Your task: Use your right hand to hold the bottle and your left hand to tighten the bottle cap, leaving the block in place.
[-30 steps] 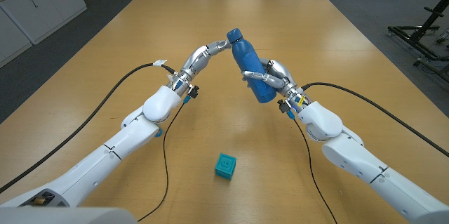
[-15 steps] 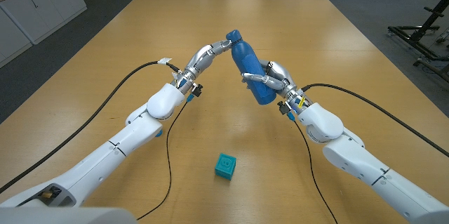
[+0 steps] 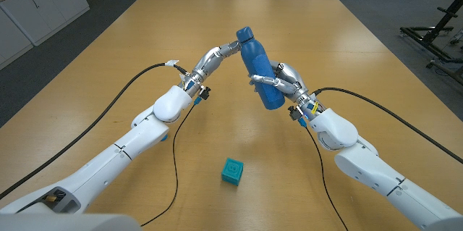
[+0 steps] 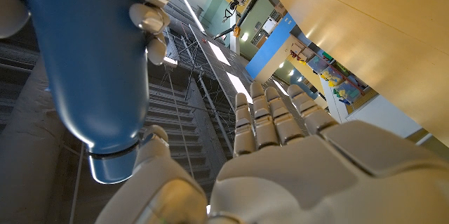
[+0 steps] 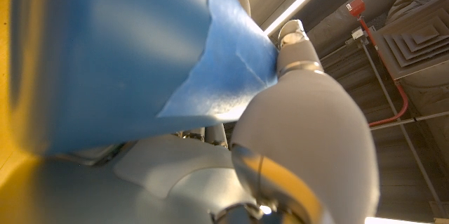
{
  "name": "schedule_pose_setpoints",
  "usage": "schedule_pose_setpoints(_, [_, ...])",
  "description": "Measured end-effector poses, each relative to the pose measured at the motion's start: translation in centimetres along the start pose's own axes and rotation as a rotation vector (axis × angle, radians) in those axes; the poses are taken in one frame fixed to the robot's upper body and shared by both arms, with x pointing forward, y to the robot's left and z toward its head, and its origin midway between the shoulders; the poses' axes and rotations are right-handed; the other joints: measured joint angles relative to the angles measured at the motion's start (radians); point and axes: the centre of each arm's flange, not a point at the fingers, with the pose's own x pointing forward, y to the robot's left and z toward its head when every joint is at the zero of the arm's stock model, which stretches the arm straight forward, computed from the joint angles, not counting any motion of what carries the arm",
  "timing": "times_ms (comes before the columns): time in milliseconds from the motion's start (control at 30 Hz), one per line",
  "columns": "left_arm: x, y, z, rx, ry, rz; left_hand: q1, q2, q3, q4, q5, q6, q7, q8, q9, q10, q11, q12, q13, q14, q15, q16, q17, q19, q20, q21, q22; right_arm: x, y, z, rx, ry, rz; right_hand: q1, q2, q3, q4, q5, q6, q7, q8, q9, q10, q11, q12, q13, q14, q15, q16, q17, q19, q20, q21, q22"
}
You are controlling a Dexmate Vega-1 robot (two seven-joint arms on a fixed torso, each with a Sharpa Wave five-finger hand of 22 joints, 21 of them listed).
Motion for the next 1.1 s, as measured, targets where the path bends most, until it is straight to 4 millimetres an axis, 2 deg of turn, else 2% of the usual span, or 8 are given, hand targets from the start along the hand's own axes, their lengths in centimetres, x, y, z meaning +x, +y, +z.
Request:
schedule_pose_setpoints(433, [-0.1, 0.0, -0.2, -0.007, 0.005, -0.003, -0.001, -0.001, 0.000, 0.000, 0.000, 0.000, 0.000, 0.000, 0.000, 0.000, 0.000, 0.000, 0.000, 0.000, 0.000, 0.000, 0.000, 0.000, 0.000, 0.000, 0.000, -0.8, -0.7, 0.7, 0.007, -0.015, -0.028, 0.000, 0.000, 0.000, 0.000, 0.000, 0.000, 0.000, 0.000, 0.000, 0.000, 0.000, -0.003, 0.000, 0.000, 0.000, 0.000, 0.000, 0.000, 0.000, 0.003, -0.004])
schedule_pose_setpoints(1100, [-2.1, 0.9, 0.7, -0.014, -0.028, 0.058, -0.001, -0.001, -0.004, 0.004, 0.000, 0.000, 0.000, 0.000, 0.000, 0.005, -0.005, 0.000, 0.005, 0.002, -0.002, 0.000, 0.000, 0.003, 0.003, 0.000, 0.000, -0.8, -3.2, -2.6, -0.028, 0.102, -0.130, 0.000, 0.000, 0.000, 0.000, 0.000, 0.000, 0.000, -0.006, 0.000, 0.000, 0.000, -0.005, 0.000, 0.002, 0.002, -0.004, 0.004, -0.002, -0.002, 0.010, -0.009])
